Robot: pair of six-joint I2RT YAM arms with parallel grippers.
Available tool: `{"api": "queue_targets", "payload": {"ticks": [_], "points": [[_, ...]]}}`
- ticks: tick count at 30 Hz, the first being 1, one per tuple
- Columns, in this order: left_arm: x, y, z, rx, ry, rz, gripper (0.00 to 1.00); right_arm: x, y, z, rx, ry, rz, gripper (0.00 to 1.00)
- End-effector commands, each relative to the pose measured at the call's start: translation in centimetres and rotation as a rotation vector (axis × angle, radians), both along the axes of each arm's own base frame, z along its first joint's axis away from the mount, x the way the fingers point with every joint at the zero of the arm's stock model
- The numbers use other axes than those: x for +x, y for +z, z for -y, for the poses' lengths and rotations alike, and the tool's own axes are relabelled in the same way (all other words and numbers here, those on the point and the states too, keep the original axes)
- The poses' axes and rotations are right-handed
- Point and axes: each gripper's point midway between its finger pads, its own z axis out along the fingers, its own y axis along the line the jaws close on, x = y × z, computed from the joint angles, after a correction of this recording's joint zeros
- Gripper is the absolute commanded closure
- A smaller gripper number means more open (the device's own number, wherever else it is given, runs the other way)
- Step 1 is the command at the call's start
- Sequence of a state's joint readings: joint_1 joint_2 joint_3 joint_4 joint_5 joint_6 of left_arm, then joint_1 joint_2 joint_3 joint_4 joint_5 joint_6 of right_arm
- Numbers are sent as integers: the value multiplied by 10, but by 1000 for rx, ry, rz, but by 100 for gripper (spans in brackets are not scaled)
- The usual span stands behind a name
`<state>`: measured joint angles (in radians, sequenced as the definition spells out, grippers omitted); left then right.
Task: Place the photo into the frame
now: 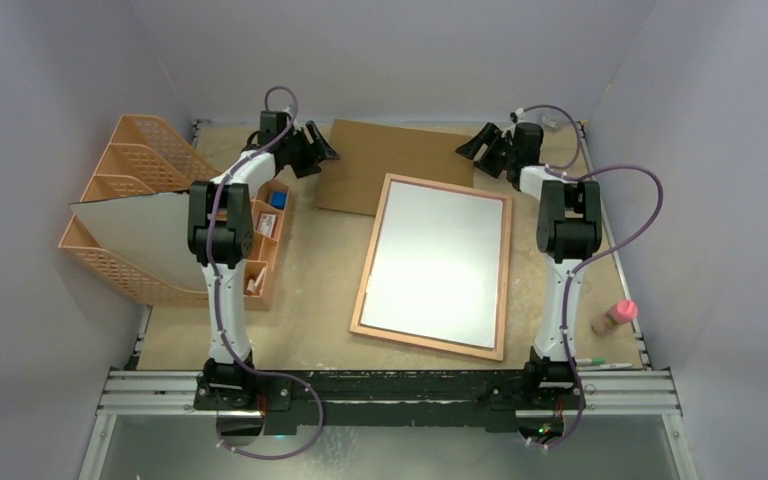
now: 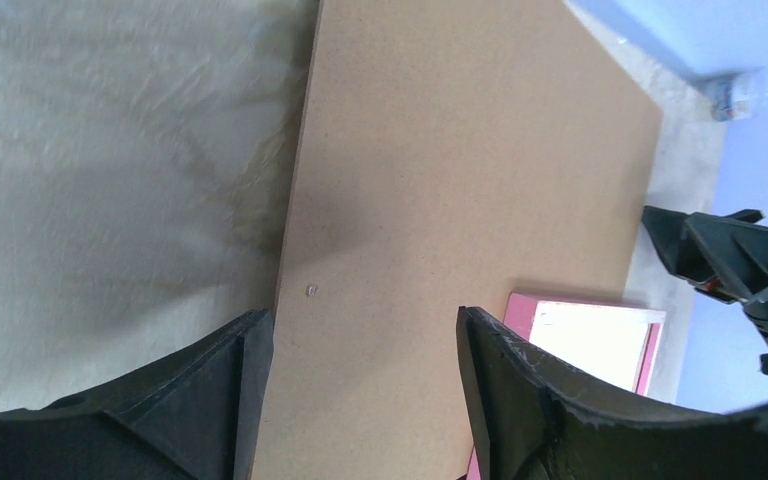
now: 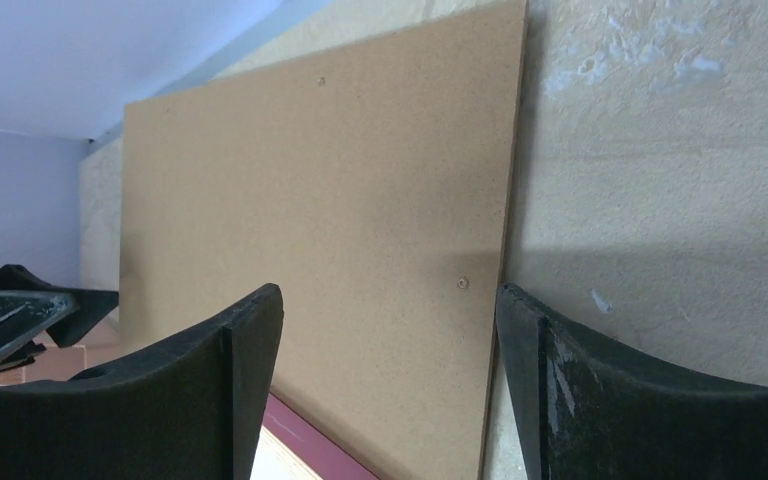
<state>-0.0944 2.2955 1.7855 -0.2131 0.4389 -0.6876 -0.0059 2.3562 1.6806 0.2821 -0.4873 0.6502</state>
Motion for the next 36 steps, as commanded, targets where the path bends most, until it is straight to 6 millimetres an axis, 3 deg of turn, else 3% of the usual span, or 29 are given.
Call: {"api": "queue_targets", "payload": {"ticks": [1,9,15,23,31,36], "points": [[-1,111,67,-218,-249,300,33,-26,77,-80,226,287,173,22],[-10,158,68,-242,-267,405,36,-30,125,-86,323,314,339,22],[-19,164,64,-201,-278,461,36,-32,141,-90,356,334,426,22],[-17,137,54,-125,-236,432,36,-24,154,-106,346,366,494,22],[-11,89,38,-4,-186,410,36,-10,150,-121,306,362,530,22],[-3,74,36,17,-168,436,36,1,146,-129,266,371,548,22]]}}
